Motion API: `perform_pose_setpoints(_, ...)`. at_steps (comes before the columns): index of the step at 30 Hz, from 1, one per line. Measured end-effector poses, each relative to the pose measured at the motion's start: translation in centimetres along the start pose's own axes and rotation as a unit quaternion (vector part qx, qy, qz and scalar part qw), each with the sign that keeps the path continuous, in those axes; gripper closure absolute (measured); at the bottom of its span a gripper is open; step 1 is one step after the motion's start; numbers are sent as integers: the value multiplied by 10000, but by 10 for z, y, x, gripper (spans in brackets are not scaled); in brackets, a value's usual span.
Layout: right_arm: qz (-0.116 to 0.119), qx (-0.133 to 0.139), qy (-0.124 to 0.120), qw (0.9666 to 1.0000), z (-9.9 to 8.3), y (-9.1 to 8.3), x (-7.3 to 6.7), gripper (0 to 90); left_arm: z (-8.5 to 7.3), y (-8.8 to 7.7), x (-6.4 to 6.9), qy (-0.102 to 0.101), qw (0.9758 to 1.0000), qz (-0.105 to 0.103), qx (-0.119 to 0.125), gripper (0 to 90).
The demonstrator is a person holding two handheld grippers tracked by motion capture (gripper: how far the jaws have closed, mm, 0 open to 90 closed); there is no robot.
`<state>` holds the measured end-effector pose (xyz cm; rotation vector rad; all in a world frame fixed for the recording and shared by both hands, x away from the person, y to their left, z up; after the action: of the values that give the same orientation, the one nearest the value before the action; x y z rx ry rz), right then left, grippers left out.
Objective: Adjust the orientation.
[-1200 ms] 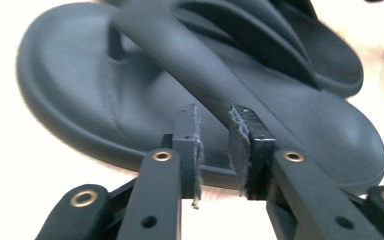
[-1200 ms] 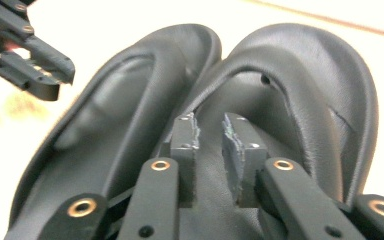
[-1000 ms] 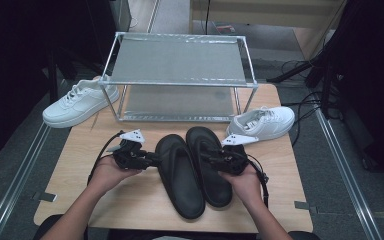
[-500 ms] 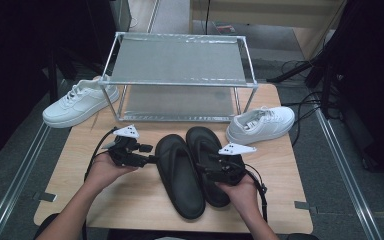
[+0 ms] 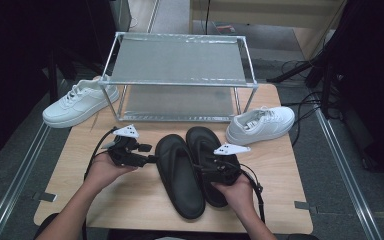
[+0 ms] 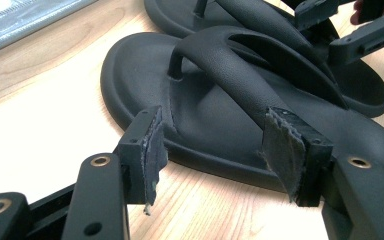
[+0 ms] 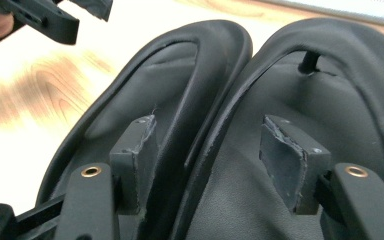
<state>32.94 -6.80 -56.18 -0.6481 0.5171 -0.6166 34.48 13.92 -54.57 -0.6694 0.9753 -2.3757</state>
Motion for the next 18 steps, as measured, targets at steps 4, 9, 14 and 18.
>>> perform_pose_setpoints(4, -24, -18, -9, 10000, -1, 4, -1, 415, 1, -1, -1, -13, 10000, 16, 35, 420)
perform_pose_setpoints(9, -11, 8, -16, 10000, 0, 8, -2, 430, 2, -2, -3, -69, 9999, 26, 106, 417)
perform_pose_setpoints(14, -15, -62, -65, 10000, -2, 14, -7, 456, 2, -4, -5, -68, 9999, 56, 139, 416)
perform_pose_setpoints(18, -174, -136, -136, 9997, -3, 18, -9, 465, 3, -4, -5, -84, 9998, 56, 163, 416)
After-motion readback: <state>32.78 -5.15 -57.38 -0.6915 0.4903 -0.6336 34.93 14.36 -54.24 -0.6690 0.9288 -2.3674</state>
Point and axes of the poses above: each handheld gripper's, and its own axes: y roughly forward along the jaws, z roughly out of its top, x roughly to its right, the point moved 9 cm from there along y, roughly forward along the jaws, and after that the axes turned 7 degrees about -x, right-handed, at the moved point
